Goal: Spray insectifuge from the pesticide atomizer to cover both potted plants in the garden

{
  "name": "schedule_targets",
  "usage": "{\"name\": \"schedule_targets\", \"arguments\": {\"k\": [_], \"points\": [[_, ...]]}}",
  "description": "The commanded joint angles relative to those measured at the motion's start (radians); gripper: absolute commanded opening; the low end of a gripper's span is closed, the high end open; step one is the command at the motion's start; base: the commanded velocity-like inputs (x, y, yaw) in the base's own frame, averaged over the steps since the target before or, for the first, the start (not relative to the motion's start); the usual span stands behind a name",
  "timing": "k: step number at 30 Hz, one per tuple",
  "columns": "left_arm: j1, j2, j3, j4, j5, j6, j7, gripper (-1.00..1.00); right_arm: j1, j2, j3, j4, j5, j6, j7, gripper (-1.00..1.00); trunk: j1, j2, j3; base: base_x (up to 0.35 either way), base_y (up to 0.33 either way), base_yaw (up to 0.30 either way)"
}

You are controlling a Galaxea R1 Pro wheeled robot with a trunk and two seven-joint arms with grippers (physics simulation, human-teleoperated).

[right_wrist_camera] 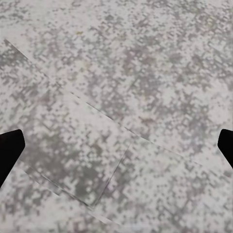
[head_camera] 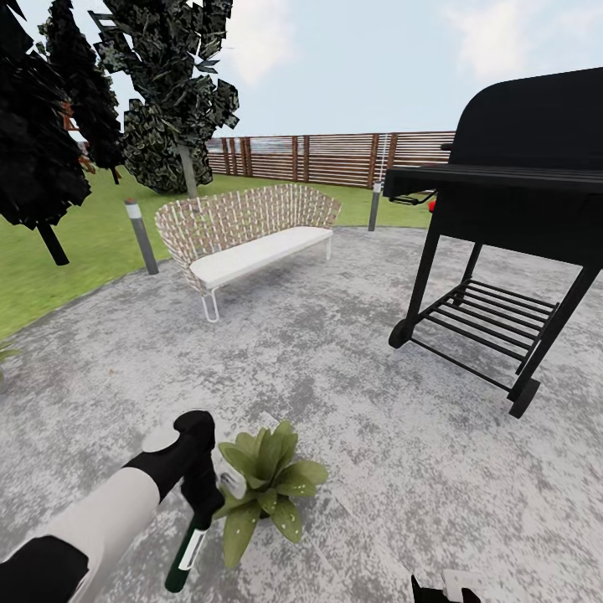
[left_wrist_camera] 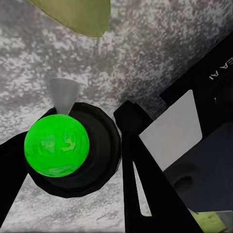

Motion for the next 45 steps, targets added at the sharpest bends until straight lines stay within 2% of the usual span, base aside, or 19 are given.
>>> {"name": "schedule_targets", "arguments": {"k": [1, 7, 15, 20, 26, 32, 42, 45], "points": [[0.000, -0.002, -0.005, -0.001, -0.007, 0.010, -0.010, -1.00, -0.001, 0.000, -0.008, 0.001, 0.010, -0.004, -0.001, 1.00, 0.000, 0.000, -0.001, 0.000, 0.000, 0.000], [0.015, -0.009, -0.006, 0.002, -0.003, 0.009, -0.004, -1.00, -0.001, 0.000, -0.008, 0.001, 0.010, -0.004, -0.001, 1.00, 0.000, 0.000, -0.001, 0.000, 0.000, 0.000], [0.019, 0.007, -0.002, 0.002, -0.006, 0.011, 0.000, -1.00, -0.001, 0.000, -0.007, 0.001, 0.010, -0.004, -0.001, 1.00, 0.000, 0.000, -0.001, 0.000, 0.000, 0.000], [0.022, 0.026, -0.003, 0.002, -0.007, 0.011, -0.002, -1.00, -0.001, 0.000, -0.007, 0.001, 0.010, -0.004, -0.001, 1.00, 0.000, 0.000, -0.001, 0.000, 0.000, 0.000], [0.031, 0.026, -0.004, 0.002, -0.008, 0.011, -0.001, -1.00, -0.001, 0.000, -0.007, 0.001, 0.010, -0.004, -0.001, 1.00, 0.000, 0.000, -0.001, -0.035, 0.000, 0.000], [0.033, 0.026, -0.004, 0.002, -0.010, 0.011, -0.001, -1.00, -0.001, 0.000, -0.007, 0.001, 0.010, -0.004, -0.001, 1.00, 0.000, 0.000, -0.001, -0.283, 0.006, 0.000], [0.033, 0.025, -0.003, 0.000, -0.010, 0.011, 0.000, -1.00, -0.001, 0.000, -0.008, 0.001, 0.010, -0.004, -0.001, 1.00, 0.000, 0.000, -0.001, -0.093, 0.120, 0.000], [0.033, 0.027, -0.001, 0.000, -0.010, 0.011, 0.026, -1.00, -0.001, 0.000, -0.008, 0.001, 0.010, -0.004, -0.001, 1.00, 0.000, 0.000, -0.001, -0.002, 0.004, 0.000]]}}
